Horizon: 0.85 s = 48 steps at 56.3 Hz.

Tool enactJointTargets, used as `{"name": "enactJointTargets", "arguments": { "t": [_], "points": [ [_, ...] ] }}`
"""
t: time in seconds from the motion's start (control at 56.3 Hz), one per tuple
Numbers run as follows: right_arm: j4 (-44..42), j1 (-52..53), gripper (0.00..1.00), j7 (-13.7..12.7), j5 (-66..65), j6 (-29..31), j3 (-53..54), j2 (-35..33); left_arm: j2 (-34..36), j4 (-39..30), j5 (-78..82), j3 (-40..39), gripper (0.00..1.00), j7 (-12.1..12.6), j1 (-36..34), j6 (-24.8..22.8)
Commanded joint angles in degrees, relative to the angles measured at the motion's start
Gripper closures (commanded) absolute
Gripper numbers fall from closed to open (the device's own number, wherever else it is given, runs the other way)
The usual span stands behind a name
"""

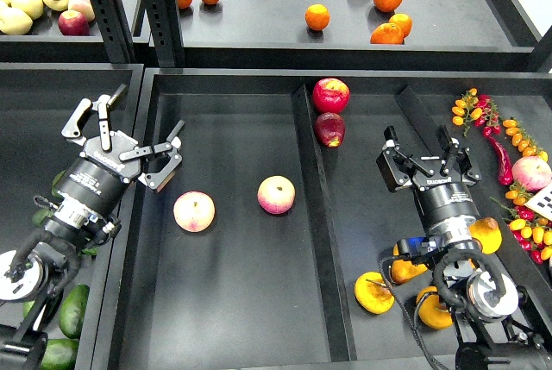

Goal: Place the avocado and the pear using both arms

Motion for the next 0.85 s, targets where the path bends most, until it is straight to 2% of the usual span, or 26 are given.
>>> {"name": "enactJointTargets", "arguments": {
  "t": [0.0,0.835],
  "points": [
    [0.0,-1.2,0.01,0.0,-2.2,1.3,-2.3,0.0,0.0,0.0,0.0,0.1,0.01,-0.2,2.9,0.0],
    [0.4,-1.3,0.01,0.0,-2.4,1.4,-2.9,0.0,0.0,0.0,0.0,0.4,0.0,-0.2,3.3,-0.3]
  ]
}}
